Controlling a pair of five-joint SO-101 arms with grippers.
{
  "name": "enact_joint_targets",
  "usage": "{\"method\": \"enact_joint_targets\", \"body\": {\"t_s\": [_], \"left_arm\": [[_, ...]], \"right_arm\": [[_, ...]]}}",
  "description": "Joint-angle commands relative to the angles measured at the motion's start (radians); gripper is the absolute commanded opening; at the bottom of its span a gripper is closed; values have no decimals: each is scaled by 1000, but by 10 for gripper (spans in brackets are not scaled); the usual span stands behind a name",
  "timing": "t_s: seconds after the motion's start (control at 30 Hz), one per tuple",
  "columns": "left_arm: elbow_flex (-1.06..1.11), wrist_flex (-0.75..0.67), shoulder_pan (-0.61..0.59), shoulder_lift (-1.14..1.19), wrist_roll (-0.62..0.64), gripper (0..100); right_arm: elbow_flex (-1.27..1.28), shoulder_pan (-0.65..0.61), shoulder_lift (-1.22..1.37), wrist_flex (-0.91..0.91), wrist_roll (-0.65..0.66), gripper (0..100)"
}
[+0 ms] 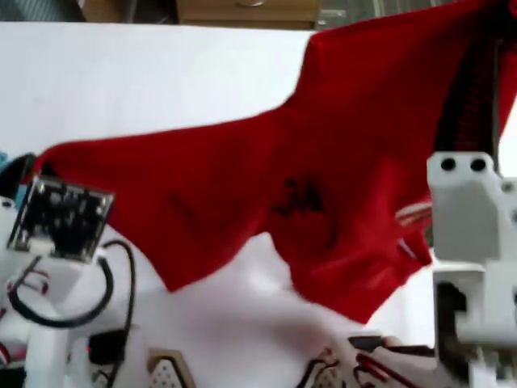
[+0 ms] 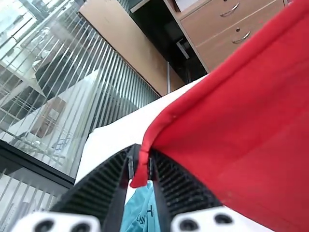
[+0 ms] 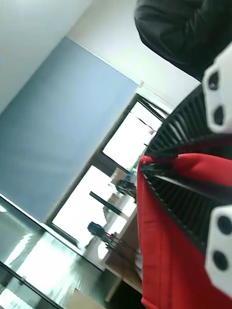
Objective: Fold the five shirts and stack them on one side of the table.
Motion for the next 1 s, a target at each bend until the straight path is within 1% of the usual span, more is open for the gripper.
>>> {"method": "enact_joint_targets", "body": {"t_s": [0.0,0.13,0.23,0.53,0.67,0.8,0.97], "left_arm": [[5,-25,-12,44,-5,21],[-2,-21,-12,63,-5,21],[-2,-14,-37,40,-3,21],[-2,6,-143,-44,-5,20],[4,2,-150,-43,-5,20],[7,-46,-149,18,0,20],[7,-123,-143,166,2,20]], "right_arm": [[87,4,2,-1,-2,20],[180,4,2,-1,-2,20],[189,-1,-7,-1,-3,20],[212,-197,-68,7,-3,20],[255,-200,-68,1,-3,20],[334,-179,-67,-7,-3,20],[508,-113,-41,-130,-3,20]]}}
